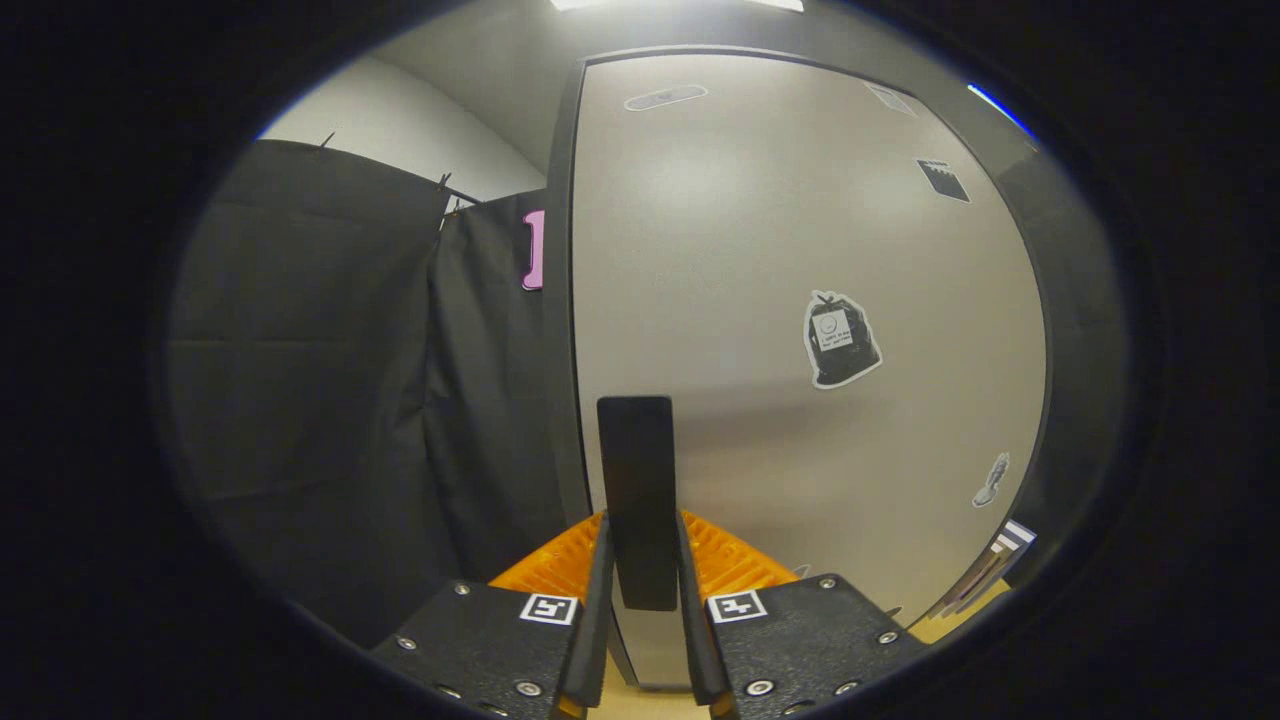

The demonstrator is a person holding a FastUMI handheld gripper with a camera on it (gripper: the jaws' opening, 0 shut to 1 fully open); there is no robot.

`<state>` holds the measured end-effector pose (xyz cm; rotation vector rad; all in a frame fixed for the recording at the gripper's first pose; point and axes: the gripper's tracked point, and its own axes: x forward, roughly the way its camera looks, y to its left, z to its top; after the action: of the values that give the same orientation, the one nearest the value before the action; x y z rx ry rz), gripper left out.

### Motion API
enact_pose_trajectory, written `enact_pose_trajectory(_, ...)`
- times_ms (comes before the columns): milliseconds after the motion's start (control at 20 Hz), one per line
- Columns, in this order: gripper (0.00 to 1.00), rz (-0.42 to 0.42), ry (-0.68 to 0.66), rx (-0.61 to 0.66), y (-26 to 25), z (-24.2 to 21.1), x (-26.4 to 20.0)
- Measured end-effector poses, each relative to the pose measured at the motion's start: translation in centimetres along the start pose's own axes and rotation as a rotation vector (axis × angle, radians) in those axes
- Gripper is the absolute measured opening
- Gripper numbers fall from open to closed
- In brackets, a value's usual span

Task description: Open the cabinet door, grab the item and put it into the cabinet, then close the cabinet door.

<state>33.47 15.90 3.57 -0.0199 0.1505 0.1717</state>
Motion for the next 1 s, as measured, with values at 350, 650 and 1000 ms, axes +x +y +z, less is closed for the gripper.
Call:
enact_pose_trajectory(350,0.29,0.066,0.032,0.012,0.2,-0.1,-2.3)
enact_pose_trajectory(650,0.29,0.133,0.052,0.011,-0.3,-0.5,-6.5)
enact_pose_trajectory(1000,0.29,0.157,0.071,0.017,-1.0,-0.6,-8.4)
